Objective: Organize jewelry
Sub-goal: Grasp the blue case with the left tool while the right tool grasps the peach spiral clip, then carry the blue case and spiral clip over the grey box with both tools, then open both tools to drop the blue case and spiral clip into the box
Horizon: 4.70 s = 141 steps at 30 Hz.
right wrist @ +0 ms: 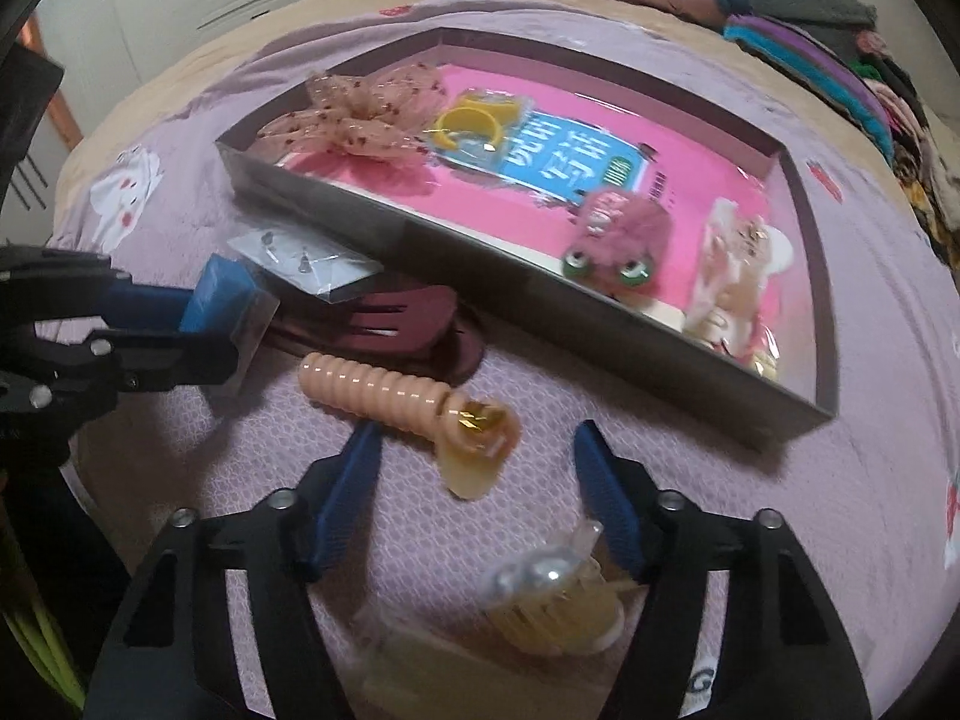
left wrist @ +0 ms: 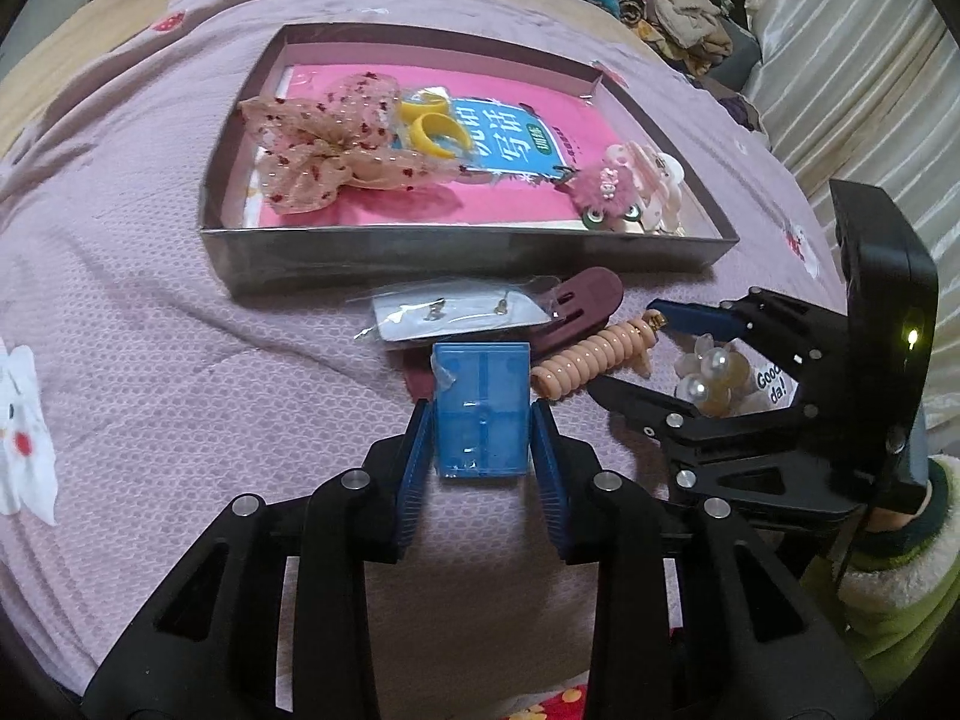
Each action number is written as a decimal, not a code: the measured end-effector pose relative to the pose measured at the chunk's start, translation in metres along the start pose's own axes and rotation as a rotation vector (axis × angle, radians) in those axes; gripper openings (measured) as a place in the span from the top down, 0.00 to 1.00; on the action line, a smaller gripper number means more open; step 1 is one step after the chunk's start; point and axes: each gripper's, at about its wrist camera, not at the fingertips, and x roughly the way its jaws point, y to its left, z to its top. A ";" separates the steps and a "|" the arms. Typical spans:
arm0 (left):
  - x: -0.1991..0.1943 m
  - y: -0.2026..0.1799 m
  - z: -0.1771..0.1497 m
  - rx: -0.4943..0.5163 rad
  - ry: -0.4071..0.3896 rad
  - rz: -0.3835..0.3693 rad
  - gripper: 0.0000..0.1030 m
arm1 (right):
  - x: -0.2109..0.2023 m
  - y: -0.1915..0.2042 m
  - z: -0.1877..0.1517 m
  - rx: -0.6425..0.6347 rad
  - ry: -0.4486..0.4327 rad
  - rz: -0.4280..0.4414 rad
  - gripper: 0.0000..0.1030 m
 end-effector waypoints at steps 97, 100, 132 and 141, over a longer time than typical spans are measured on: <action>0.020 0.007 0.119 0.006 -0.084 0.070 0.76 | -0.041 -0.065 0.021 0.155 -0.149 -0.142 0.82; 0.018 0.009 0.117 0.000 -0.087 0.072 0.75 | -0.039 -0.062 0.023 0.148 -0.150 -0.143 0.82; -0.083 -0.008 0.101 -0.041 -0.285 0.039 0.09 | -0.149 -0.089 0.001 0.377 -0.407 -0.207 0.16; -0.104 -0.009 0.086 -0.032 -0.313 0.035 0.09 | -0.180 -0.083 -0.014 0.404 -0.463 -0.216 0.15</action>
